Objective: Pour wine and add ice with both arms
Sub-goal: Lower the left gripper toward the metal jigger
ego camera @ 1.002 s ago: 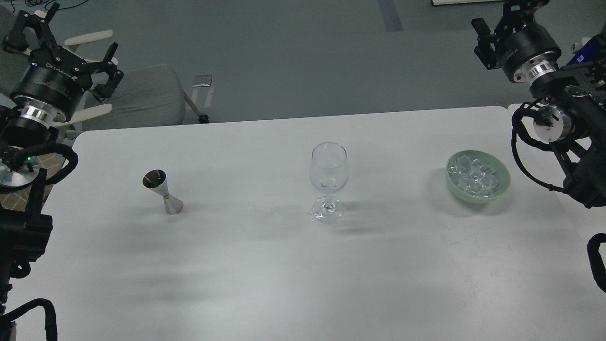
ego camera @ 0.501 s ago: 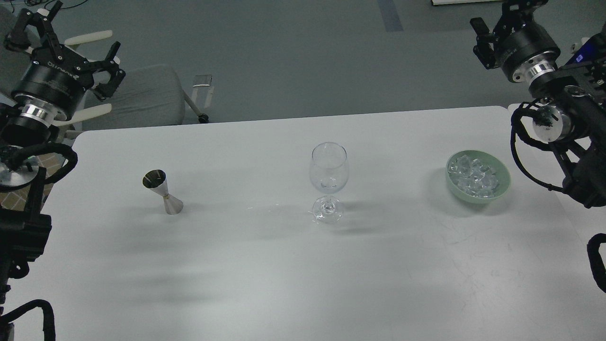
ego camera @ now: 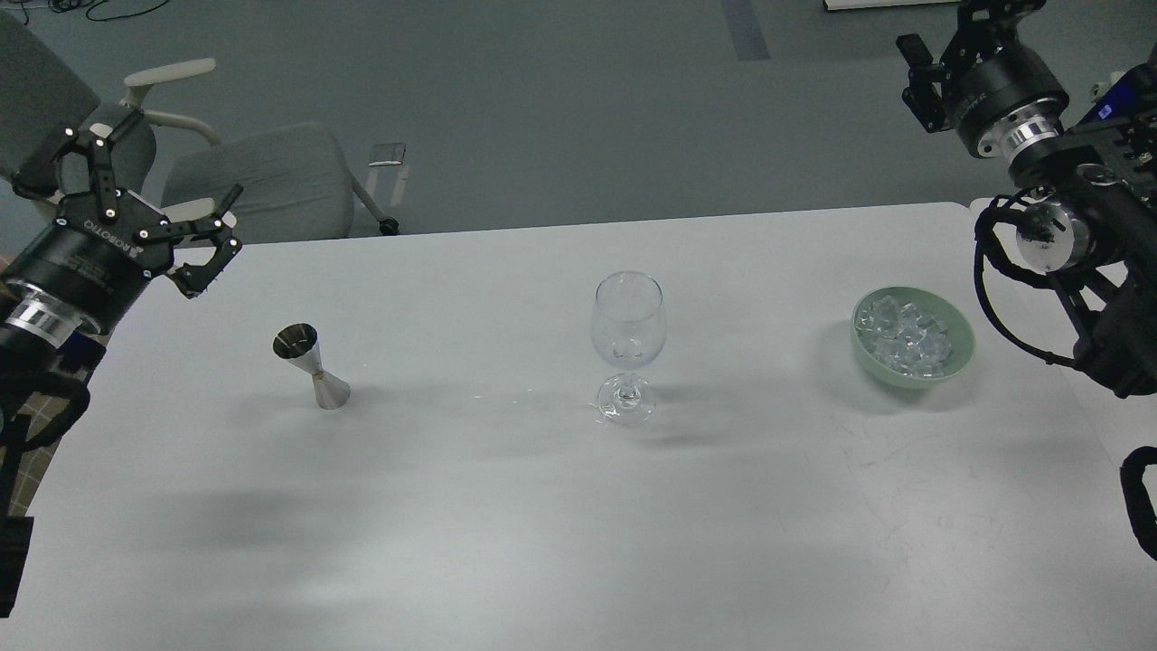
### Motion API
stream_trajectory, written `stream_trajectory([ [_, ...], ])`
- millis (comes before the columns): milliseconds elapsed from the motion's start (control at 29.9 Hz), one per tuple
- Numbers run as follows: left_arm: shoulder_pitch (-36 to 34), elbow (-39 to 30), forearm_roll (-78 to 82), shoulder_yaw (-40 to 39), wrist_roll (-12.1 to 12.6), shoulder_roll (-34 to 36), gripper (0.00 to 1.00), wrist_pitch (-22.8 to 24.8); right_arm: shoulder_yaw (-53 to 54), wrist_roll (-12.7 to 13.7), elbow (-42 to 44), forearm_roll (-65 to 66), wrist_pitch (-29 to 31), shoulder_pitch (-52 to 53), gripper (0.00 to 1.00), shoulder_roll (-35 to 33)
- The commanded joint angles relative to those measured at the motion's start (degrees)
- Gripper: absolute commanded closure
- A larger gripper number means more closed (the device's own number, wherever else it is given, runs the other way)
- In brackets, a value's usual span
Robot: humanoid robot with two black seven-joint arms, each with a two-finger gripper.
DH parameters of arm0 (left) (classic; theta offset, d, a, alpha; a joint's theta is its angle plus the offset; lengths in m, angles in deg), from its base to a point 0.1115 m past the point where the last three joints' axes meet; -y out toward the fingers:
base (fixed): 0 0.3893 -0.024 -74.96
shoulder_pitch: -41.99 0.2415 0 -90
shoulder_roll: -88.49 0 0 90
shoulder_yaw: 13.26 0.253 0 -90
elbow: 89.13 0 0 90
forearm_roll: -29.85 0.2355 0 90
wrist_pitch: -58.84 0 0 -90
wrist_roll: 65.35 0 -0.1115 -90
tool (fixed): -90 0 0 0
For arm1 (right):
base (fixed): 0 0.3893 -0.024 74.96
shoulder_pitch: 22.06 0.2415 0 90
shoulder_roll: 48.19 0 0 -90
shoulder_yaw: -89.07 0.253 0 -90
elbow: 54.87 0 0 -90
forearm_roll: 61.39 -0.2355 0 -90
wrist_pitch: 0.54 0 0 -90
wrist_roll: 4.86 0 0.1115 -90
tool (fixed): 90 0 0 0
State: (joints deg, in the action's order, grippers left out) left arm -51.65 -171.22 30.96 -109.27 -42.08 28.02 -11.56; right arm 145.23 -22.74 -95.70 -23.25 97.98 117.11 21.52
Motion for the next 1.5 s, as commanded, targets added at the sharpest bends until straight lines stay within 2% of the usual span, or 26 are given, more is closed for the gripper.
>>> stream_trajectory([
  [0, 10.39, -5.36, -3.65, -3.12, 0.64, -0.35, 0.05, -0.08, 0.00, 0.04, 0.06, 0.01, 0.00, -0.38, 0.00, 0.07],
  [167, 18.22, -6.86, -5.33, -3.39, 0.64, -3.68, 0.05, 0.18, 0.00, 0.04, 0.23, 0.18, -0.08, -0.74, 0.00, 0.94],
  [401, 20.07, -6.24, -5.33, -2.60, 1.51, -9.39, 0.05, -0.43, 0.00, 0.04, 0.32, 0.19, -0.08, -0.74, 0.00, 1.30],
  [702, 19.11, -0.62, -4.45, -1.55, 2.31, -17.83, 0.04, -3.59, -0.09, 0.13, 0.32, 0.19, -0.17, -1.09, 0.00, 1.03],
  [902, 13.66, 7.63, -4.45, -0.40, 1.95, -20.47, 0.03, -4.48, -0.96, 0.13, 0.32, 0.27, -0.34, -1.09, 0.00, 1.03],
  [1470, 0.30, 21.44, -2.69, -0.31, 1.60, -21.88, 0.03, -4.12, -1.84, 0.13, 0.58, 0.36, -0.43, -1.00, 0.00, 1.12],
])
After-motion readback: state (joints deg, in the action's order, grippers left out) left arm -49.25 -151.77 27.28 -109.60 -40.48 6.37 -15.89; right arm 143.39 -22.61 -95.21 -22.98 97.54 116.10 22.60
